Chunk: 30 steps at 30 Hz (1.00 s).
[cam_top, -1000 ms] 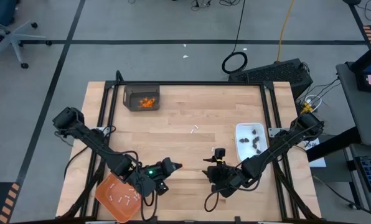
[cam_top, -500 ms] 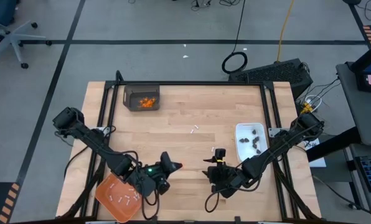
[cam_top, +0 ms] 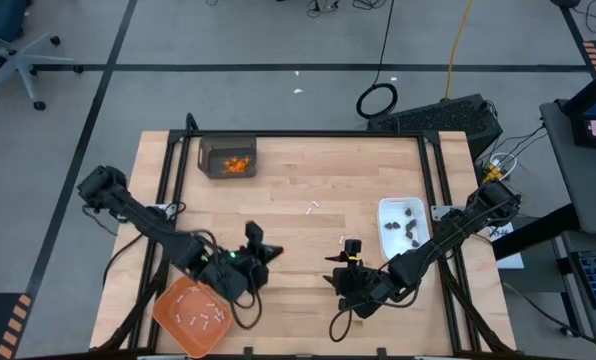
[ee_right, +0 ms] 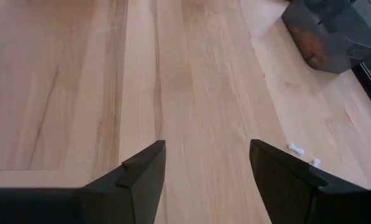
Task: Sort Halloween decoration
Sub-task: Put the orange spider toy into the black bin
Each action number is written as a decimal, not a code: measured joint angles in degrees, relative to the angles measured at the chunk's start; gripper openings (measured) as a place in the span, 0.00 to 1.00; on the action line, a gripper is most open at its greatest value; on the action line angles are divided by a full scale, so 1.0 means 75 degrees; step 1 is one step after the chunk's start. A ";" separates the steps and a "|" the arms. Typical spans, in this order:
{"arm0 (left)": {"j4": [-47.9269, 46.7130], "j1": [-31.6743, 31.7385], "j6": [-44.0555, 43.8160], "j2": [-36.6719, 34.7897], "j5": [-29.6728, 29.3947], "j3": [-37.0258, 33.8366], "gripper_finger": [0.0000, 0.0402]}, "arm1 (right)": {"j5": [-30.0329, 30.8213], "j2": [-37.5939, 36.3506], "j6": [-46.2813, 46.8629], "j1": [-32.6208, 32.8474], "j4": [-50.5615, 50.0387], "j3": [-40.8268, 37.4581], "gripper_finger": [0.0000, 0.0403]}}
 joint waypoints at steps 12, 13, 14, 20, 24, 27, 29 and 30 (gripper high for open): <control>-0.2874 0.2164 -0.0856 -0.2574 0.0567 0.0000 0.00 | -0.0018 0.0000 -0.0054 0.0000 0.0172 0.0000 0.54; -0.3025 0.2474 -0.0948 -0.2718 0.0564 0.0000 0.00 | -0.0018 0.0000 -0.0054 0.0000 0.0185 0.0000 0.54; -0.3149 0.2802 -0.0997 -0.2853 0.0564 0.0000 0.00 | -0.0018 0.0000 -0.0054 0.0000 0.0189 0.0000 0.54; -0.3836 0.4724 -0.1196 -0.3171 0.0765 0.0000 0.00 | -0.0021 0.0000 -0.0057 0.0000 0.0377 0.0000 0.54; -0.4101 0.6017 -0.1371 -0.3105 0.1898 0.0000 0.00 | -0.0021 0.0000 -0.0081 0.0000 0.0458 0.0000 0.54; -0.4117 0.6856 -0.1391 -0.2979 0.2778 0.0000 0.00 | -0.0024 0.0000 -0.0084 0.0000 0.0462 0.0000 0.54; -0.4125 0.7332 -0.1559 -0.2873 0.3121 0.0000 0.00 | -0.0027 0.0000 -0.0091 0.0000 0.0460 0.0000 0.54; -0.4123 0.7570 -0.1659 -0.2801 0.3269 0.0000 0.00 | -0.0027 0.0000 -0.0105 0.0000 0.0461 0.0000 0.54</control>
